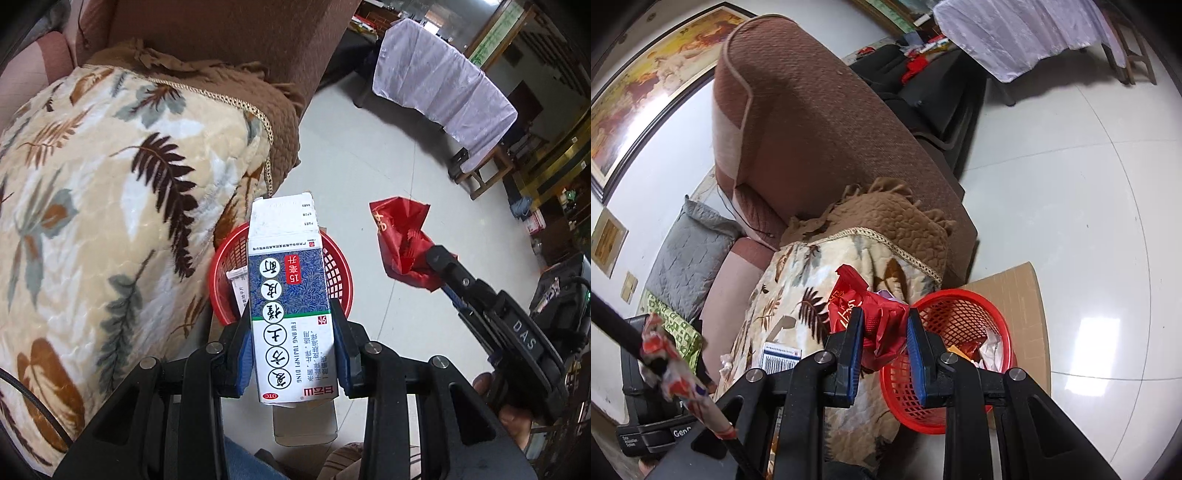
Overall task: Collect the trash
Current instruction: 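Carry the red wrapper and white-and-blue box with both tools over the red wastebasket, then open the right tool to drop the wrapper while the left tool drops the box, then move both open tools back over the remaining items on the bed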
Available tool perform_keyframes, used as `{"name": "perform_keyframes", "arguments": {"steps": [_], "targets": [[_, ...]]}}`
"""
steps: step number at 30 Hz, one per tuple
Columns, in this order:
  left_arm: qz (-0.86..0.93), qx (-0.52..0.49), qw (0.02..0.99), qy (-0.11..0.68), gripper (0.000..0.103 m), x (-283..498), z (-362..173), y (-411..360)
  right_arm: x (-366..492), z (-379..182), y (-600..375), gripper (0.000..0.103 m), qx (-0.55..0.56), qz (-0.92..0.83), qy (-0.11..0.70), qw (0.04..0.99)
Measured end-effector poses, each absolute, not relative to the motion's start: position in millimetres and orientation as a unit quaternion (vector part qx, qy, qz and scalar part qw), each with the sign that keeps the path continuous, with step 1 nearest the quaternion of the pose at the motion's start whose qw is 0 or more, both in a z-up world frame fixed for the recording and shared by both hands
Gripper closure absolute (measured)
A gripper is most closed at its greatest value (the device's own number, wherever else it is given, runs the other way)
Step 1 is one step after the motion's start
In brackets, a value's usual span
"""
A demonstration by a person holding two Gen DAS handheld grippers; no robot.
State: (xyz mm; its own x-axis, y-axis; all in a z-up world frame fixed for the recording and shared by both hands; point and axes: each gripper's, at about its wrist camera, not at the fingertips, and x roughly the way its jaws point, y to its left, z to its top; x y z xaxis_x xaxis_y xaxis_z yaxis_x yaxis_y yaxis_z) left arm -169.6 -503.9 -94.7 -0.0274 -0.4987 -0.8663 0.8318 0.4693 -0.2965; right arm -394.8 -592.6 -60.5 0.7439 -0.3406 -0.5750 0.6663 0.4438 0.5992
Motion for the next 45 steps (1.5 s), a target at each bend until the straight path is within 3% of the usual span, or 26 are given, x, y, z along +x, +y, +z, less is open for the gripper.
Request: {"name": "perform_keyframes", "arguments": {"steps": [15, 18, 19, 26, 28, 31, 33, 45], "targets": [[-0.486, 0.186, 0.675, 0.524, 0.069, -169.0, -116.8, -547.7, -393.6, -73.6, -613.7, 0.076, 0.441, -0.317, 0.194, 0.817], [-0.484, 0.194, 0.676, 0.521, 0.064, -164.5, -118.5, -554.8, -392.1, -70.3, -617.8, 0.065, 0.448, -0.315, 0.182, 0.817], [-0.482, 0.191, 0.676, 0.524, 0.059, -161.7, -119.4, -555.2, -393.1, -69.4, -618.0, 0.056, 0.45, -0.315, 0.178, 0.817], [-0.498, 0.155, 0.67, 0.528, 0.053, -150.4, -107.1, -537.6, -388.9, -55.8, -608.9, 0.054, 0.439, -0.308, 0.181, 0.824], [-0.498, 0.149, 0.68, 0.516, 0.053, -147.8, -94.2, -523.7, -383.6, -49.3, -603.5, 0.053, 0.433, -0.298, 0.184, 0.831], [-0.489, 0.119, 0.701, 0.505, 0.049, -138.7, -71.6, -492.7, -370.8, -37.9, -586.9, 0.04, 0.419, -0.279, 0.189, 0.843], [-0.482, 0.099, 0.717, 0.494, 0.044, -133.8, -57.6, -466.9, -359.8, -31.6, -573.8, 0.04, 0.41, -0.258, 0.194, 0.853], [-0.373, -0.018, 0.827, 0.42, 0.04, -104.1, 16.6, -278.0, -266.5, 13.4, -458.8, 0.029, 0.346, -0.116, 0.219, 0.905]]}}
